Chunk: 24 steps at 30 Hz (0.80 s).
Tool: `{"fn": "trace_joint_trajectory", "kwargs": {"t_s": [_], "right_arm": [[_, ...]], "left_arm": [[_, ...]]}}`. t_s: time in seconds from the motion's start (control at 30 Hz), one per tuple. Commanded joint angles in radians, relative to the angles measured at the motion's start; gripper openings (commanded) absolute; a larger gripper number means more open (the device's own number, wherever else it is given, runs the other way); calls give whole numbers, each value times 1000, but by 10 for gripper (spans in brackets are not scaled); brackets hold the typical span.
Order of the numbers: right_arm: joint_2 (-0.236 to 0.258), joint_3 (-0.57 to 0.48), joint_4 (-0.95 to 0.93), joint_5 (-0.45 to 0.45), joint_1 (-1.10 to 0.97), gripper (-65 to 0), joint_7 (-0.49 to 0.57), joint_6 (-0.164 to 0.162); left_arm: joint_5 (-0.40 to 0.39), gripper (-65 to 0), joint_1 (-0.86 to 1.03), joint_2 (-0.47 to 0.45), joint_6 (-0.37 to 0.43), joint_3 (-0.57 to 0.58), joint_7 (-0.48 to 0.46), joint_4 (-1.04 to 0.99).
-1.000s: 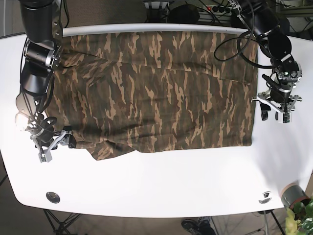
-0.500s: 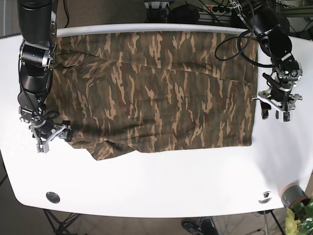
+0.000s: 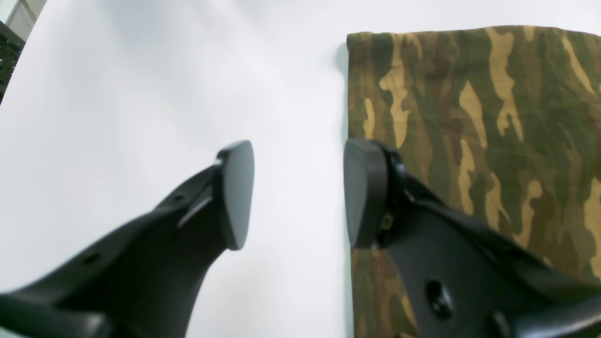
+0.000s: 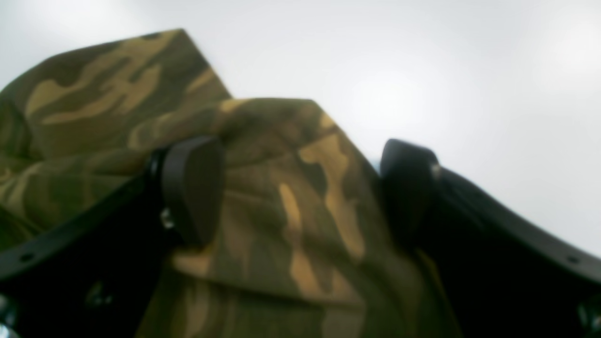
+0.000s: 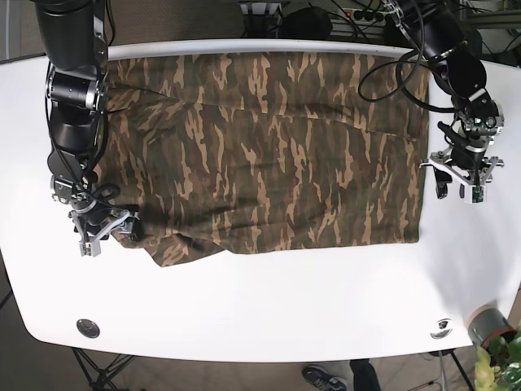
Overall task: Fold the T-shirt properly
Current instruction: 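Grasp the shirt's side edges midway with both grippers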
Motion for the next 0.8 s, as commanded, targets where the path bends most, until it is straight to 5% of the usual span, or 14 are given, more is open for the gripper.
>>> {"fn": "trace_joint_trajectory", "kwargs": {"t_s": [0.0, 0.1, 0.43, 0.7, 0.77], "right_arm": [[3, 0, 4, -1, 14, -155, -47, 5], [0, 0, 4, -1, 14, -189, -45, 3], [-3, -4, 4, -7, 16, -617, -47, -1], [-3, -4, 4, -9, 14, -625, -47, -1], [-3, -4, 4, -7, 13, -625, -47, -1]], "left_arm": [[-8, -363, -18, -38, 5, -1, -28, 11], [-8, -360, -21, -40, 5, -1, -28, -3], [-8, -356, -204, -110, 67, 25, -28, -269], [-9, -349, -408, -159, 74, 156, -28, -594], [-9, -296, -454, -159, 74, 159, -33, -674]]}}
